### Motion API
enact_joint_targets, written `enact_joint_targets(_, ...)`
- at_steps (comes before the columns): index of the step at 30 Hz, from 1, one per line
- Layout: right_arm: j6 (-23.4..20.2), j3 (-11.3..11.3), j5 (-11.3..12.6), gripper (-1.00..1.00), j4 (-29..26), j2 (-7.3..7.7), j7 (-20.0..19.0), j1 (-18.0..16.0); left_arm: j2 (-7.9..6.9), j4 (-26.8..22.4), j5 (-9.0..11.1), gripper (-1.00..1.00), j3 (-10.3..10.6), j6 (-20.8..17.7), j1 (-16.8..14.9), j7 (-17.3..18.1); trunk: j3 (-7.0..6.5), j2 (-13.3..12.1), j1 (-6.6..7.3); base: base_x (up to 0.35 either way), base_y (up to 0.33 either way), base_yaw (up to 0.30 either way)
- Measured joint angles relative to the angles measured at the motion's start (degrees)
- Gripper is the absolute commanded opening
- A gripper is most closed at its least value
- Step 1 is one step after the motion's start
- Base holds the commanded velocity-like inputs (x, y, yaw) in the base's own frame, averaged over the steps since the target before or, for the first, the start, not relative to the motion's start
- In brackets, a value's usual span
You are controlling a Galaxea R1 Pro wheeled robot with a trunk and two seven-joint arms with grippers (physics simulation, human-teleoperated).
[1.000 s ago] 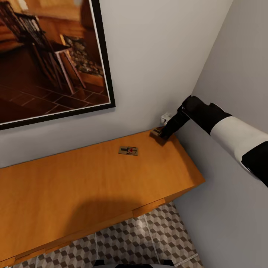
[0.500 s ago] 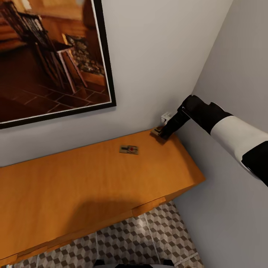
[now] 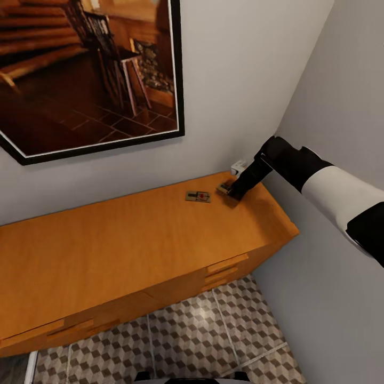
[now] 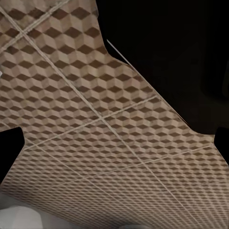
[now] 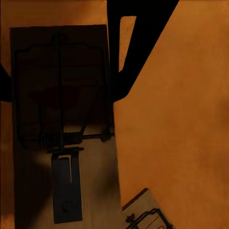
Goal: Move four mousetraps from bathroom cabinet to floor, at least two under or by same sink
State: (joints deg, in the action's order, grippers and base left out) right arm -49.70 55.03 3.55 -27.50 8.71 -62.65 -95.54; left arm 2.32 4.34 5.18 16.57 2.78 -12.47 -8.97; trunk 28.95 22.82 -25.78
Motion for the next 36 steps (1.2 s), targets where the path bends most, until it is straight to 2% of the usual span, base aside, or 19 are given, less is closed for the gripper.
enact_joint_targets(9,0.01,0.00,-0.03,-1.00,0.09,0.07,0.88,0.00,0.07,0.00,0.00,1.00,0.00,0.00,0.00,0.01,0.00,0.00,0.00,-0.287,0.125,0.000)
enact_joint_targets(36,0.07,0.07,0.00,-1.00,0.16,-0.01,1.57,0.00,0.70,0.00,0.00,1.00,0.00,0.00,0.00,0.01,0.00,0.00,-0.01,-0.334,0.003,0.000)
